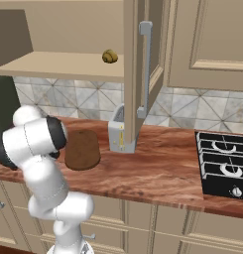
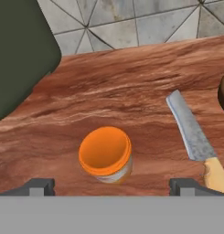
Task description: Pick the bread, place it on the cutting board, pick the jam, place it on the counter, and close the cabinet.
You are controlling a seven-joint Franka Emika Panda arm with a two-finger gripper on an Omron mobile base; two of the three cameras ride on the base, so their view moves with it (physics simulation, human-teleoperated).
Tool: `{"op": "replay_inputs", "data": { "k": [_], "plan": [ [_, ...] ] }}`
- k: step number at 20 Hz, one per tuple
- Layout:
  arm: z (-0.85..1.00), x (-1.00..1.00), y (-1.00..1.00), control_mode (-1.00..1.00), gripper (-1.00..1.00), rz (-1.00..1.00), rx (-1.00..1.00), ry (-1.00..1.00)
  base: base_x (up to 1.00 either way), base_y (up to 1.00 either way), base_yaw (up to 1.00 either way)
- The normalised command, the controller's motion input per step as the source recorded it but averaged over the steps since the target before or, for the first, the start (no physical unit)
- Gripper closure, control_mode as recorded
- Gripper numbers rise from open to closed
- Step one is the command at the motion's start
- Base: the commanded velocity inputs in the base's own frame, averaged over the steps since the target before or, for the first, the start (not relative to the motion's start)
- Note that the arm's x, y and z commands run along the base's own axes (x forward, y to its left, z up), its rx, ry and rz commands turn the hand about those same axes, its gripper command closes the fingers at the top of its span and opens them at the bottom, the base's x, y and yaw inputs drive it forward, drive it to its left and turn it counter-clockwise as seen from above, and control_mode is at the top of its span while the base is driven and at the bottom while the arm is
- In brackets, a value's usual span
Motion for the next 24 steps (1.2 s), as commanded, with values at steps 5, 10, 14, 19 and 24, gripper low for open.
{"op": "replay_inputs", "data": {
  "k": [5,10,14,19,24],
  "plan": [
    [0.29,-0.49,-0.18,-1.00,-1.00,0.00,0.00,-0.05,0.00,0.00,0.00],
    [0.58,-0.30,-0.17,-1.00,-1.00,0.00,0.00,0.00,0.00,0.00,0.00],
    [0.56,-0.27,-0.12,-1.00,-1.00,0.00,0.00,0.00,0.00,0.00,0.00],
    [0.53,-0.17,-0.05,-1.00,-1.00,0.00,0.00,0.00,0.00,0.00,0.00],
    [0.60,-0.12,0.00,-1.00,-1.00,0.00,0.00,0.00,0.00,0.00,0.00]
  ]
}}
